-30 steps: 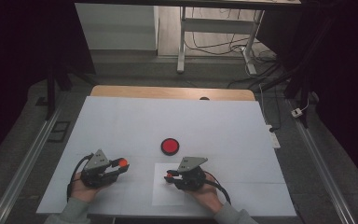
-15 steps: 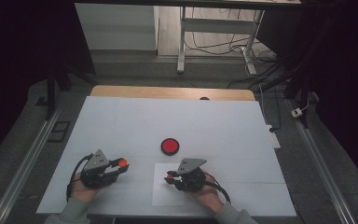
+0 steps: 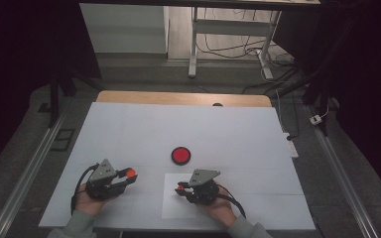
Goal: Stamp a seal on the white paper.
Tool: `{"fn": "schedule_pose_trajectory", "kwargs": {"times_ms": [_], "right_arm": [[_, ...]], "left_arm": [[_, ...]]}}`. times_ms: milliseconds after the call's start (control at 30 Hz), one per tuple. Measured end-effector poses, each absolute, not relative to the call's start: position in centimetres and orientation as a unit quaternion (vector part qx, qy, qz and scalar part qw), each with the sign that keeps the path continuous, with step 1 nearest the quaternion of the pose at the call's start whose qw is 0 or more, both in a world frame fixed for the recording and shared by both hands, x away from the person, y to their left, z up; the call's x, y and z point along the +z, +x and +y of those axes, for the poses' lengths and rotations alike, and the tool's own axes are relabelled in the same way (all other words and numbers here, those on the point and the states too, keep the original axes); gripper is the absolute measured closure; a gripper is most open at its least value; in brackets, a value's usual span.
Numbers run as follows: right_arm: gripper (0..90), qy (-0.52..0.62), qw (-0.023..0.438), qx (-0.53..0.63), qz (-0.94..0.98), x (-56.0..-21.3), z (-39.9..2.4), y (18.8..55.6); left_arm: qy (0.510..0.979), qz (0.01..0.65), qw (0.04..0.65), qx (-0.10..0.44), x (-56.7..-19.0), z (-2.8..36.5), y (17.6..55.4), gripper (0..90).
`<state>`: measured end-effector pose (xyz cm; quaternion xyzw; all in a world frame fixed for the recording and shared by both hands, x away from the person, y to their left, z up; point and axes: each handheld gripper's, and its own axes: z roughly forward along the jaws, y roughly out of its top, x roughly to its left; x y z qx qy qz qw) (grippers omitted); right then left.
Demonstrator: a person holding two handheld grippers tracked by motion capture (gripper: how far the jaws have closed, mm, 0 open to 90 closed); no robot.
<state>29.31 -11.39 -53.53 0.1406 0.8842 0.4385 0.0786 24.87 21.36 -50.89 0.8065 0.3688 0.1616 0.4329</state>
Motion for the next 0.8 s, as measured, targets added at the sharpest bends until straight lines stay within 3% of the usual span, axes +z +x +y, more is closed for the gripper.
{"fn": "schedule_pose_trajectory", "kwargs": {"times_ms": [800], "right_arm": [[72.7,0.138,0.078,0.441,0.884,-53.59,-11.43,29.30]], "left_arm": [[0.804,0.372,0.435,0.163,-50.84,21.41,24.87,64.8]]}}
